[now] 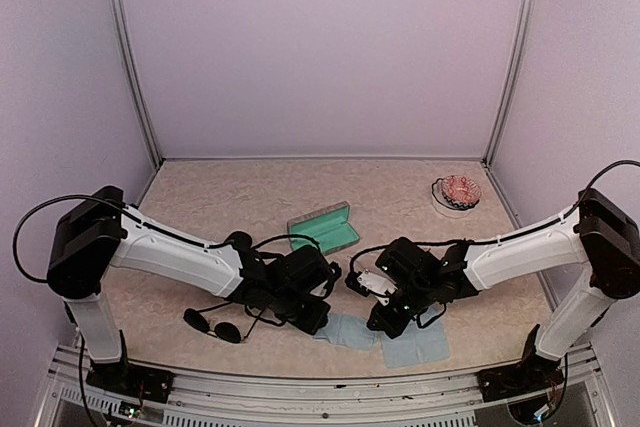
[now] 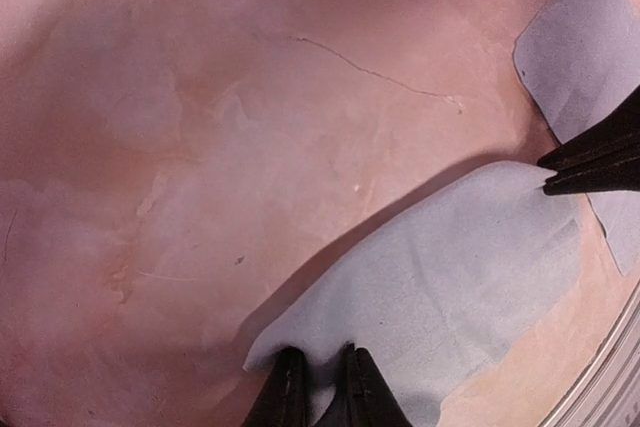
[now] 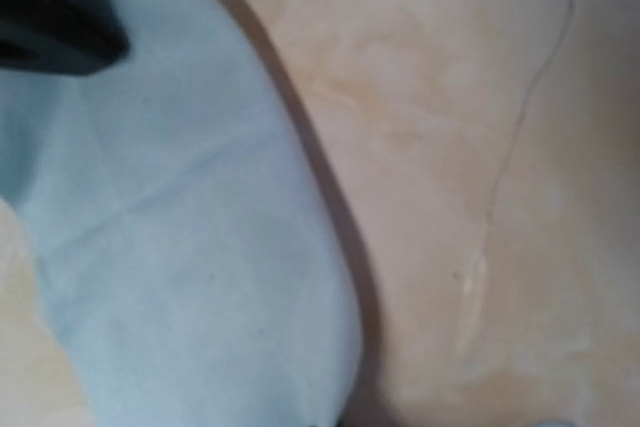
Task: Organize the sunglasses
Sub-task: Pick up the folded cleaning cloth from the center of the board.
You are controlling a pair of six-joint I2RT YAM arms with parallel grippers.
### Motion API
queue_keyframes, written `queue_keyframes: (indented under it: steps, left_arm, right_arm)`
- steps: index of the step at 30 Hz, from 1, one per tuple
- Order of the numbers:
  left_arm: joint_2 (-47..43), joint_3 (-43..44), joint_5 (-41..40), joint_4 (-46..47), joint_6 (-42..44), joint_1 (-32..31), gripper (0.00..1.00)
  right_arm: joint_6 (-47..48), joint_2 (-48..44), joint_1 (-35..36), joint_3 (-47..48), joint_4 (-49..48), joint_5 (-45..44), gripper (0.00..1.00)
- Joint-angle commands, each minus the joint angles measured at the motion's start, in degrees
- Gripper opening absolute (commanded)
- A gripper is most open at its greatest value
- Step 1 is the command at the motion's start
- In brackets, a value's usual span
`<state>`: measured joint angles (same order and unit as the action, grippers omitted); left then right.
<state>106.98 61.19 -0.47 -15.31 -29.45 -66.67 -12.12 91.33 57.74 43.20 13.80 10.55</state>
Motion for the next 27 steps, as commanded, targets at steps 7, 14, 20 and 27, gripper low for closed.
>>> queue_keyframes:
  steps: [7, 14, 20, 27]
  left_arm:
    - [0.7, -2.6, 1.8, 1.8, -1.0, -0.9, 0.0]
    - [-2.0, -2.6, 1.1, 3.2, -1.6, -0.6, 0.0]
    - [-6.4, -3.5, -0.2, 6.1, -2.7, 1.3, 0.0]
    - [-7.5, -3.3, 1.7, 11.1, -3.2, 5.4, 0.0]
  right_arm:
    - [-1.6, -2.0, -0.3, 0.3, -3.5, 1.8, 0.0]
    - [-0.9, -2.2, -0.3, 3.1, -3.2, -1.6, 0.0]
    - [1.4, -1.7, -1.5, 7.2, -0.7, -4.4, 0.0]
    - [3.2, -0.2, -4.1, 12.5, 1.8, -5.5, 0.0]
